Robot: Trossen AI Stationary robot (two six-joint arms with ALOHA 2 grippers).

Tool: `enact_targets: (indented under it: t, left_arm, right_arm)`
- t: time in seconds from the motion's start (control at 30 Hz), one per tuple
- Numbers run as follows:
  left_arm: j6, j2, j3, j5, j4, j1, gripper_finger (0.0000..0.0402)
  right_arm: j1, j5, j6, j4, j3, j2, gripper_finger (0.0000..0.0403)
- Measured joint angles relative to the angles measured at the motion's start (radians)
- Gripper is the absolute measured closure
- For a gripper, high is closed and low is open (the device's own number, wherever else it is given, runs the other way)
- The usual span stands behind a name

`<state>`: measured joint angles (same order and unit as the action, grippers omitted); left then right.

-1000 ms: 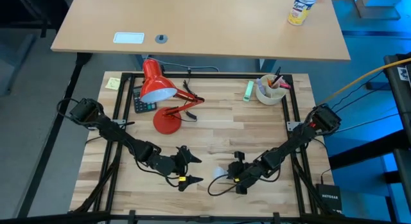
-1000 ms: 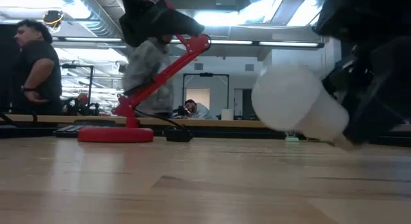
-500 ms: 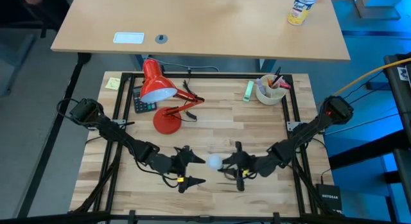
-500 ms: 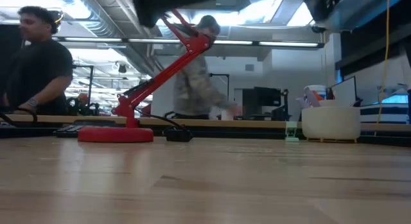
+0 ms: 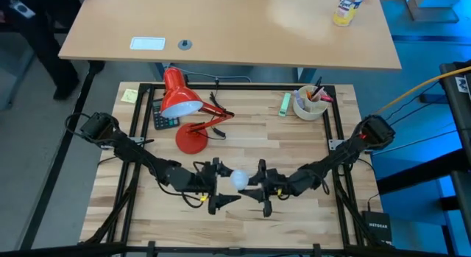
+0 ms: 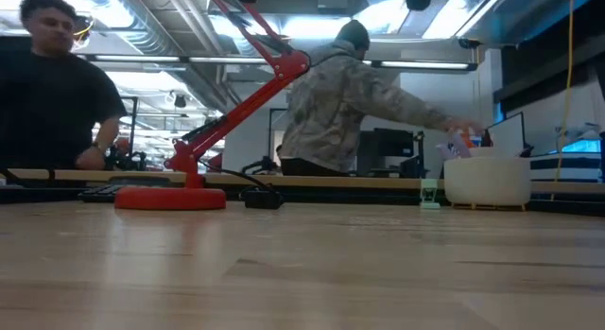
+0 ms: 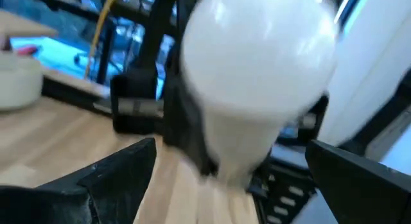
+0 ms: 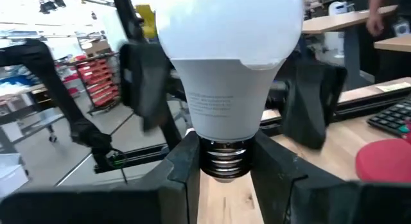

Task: Screw lightbulb
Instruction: Insert the white lightbulb into the red desk lamp

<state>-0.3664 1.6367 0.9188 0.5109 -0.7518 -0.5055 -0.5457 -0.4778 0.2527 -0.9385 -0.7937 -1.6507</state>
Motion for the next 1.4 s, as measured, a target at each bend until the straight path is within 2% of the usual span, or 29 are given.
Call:
enact_targets:
  t: [0.13,0.47,0.57,0.87,1.03,1.13,1.4]
  left_arm:
    - [0.045,0.0,0.0,0.0,-0.058,0.016,0.0011]
    - [0.07,0.0,0.0,-0.003,-0.059,0.035,0.0018]
    - [0.075,0.0,0.0,-0.001,-0.056,0.037,0.0047]
    - [0.087,0.0,0.0,-0.003,-0.054,0.041,0.0184]
    - [0.098,0.0,0.0,-0.005,-0.054,0.041,0.0242]
    - [0.093,0.0,0.0,-0.001,-0.052,0.041,0.0262]
    - [0.086,0.0,0.0,0.002,-0.042,0.041,0.0257]
  right_arm:
    - [0.013,0.026,0.0,-0.016,-0.015,-0.024,0.0297]
    - [0.033,0.052,-0.032,-0.014,-0.05,-0.031,0.0297]
    - [0.035,0.053,-0.032,-0.01,-0.05,-0.031,0.0297]
    - [0.037,0.06,-0.022,-0.001,-0.05,-0.031,0.0297]
    - [0.037,0.054,-0.014,0.004,-0.05,-0.031,0.0288]
    - [0.037,0.054,-0.014,0.007,-0.05,-0.031,0.0266]
    - [0.036,0.064,-0.014,0.037,-0.05,-0.026,0.0215]
